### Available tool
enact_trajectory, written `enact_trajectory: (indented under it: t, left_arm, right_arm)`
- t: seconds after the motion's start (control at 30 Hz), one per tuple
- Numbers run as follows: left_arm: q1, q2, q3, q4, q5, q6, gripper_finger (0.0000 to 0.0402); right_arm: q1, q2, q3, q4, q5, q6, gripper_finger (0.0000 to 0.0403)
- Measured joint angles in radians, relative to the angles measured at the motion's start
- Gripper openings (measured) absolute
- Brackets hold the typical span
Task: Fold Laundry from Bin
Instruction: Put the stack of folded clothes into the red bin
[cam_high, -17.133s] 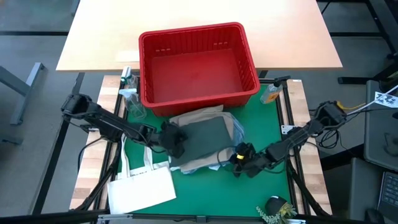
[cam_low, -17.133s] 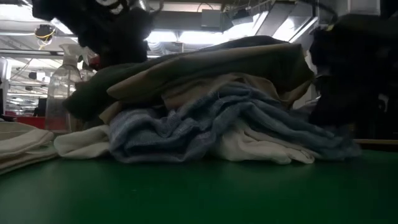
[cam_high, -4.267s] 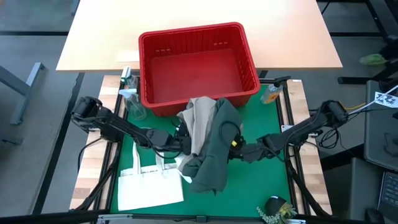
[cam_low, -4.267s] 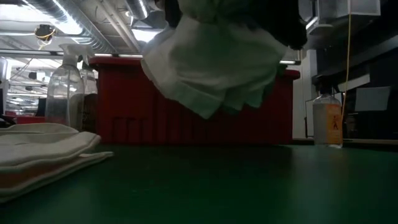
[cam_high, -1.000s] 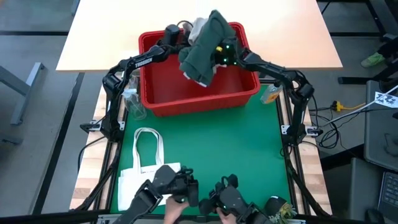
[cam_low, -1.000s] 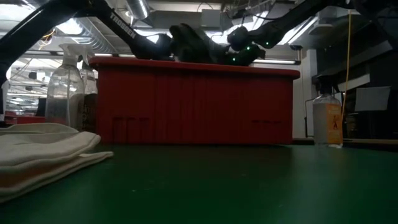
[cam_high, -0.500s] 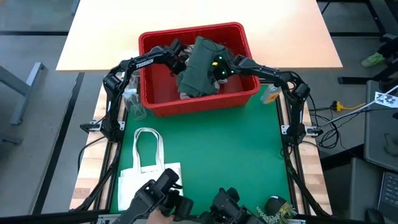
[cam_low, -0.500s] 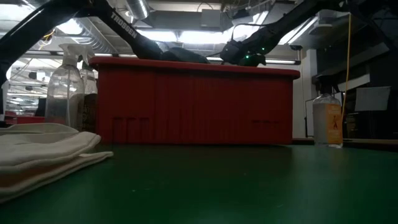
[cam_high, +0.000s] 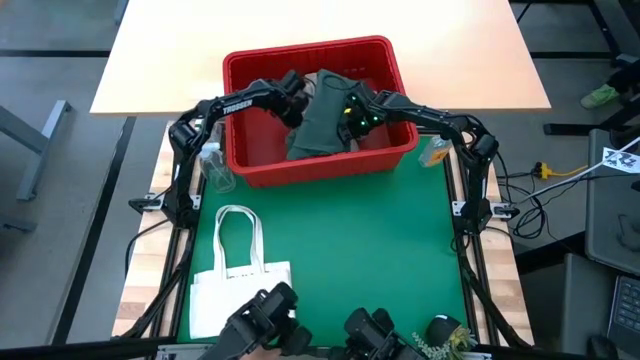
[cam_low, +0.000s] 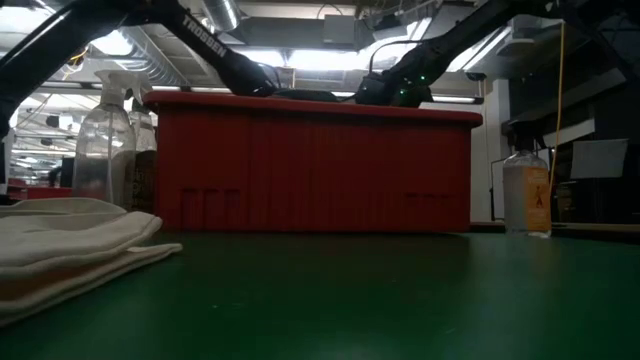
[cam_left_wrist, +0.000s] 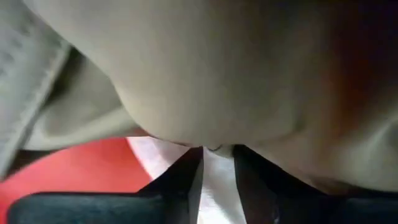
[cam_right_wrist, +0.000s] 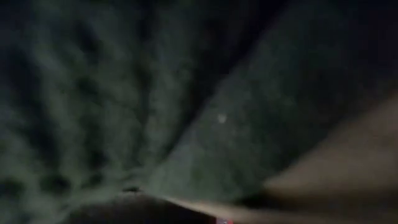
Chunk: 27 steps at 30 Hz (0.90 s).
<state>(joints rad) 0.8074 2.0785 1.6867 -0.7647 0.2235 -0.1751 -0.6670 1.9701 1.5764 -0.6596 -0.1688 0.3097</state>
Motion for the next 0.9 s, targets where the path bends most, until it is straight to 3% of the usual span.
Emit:
enact_trajectory:
  t: [0.37, 0.5, 0.7, 0.9]
  left_arm:
    - [0.015, 0.0, 0.0, -0.014, -0.102, 0.058, 0.0133]
    - [0.03, -0.001, 0.0, -0.016, -0.1, 0.038, 0.015]
    - [0.093, -0.058, -0.001, -0.101, -0.067, 0.03, 0.015]
    - [0.152, -0.124, -0.001, -0.17, -0.064, 0.026, 0.0142]
  right_arm:
    - [0.0, 0.0, 0.0, -0.004, 0.045, -0.028, 0.0016]
    - [0.0, -0.001, 0.0, -0.025, 0.082, -0.03, 0.0039]
    - [0.0, -0.002, 0.0, -0.065, 0.087, -0.03, 0.0079]
    - [-0.001, -0.002, 0.028, -0.143, 0.101, -0.031, 0.0085]
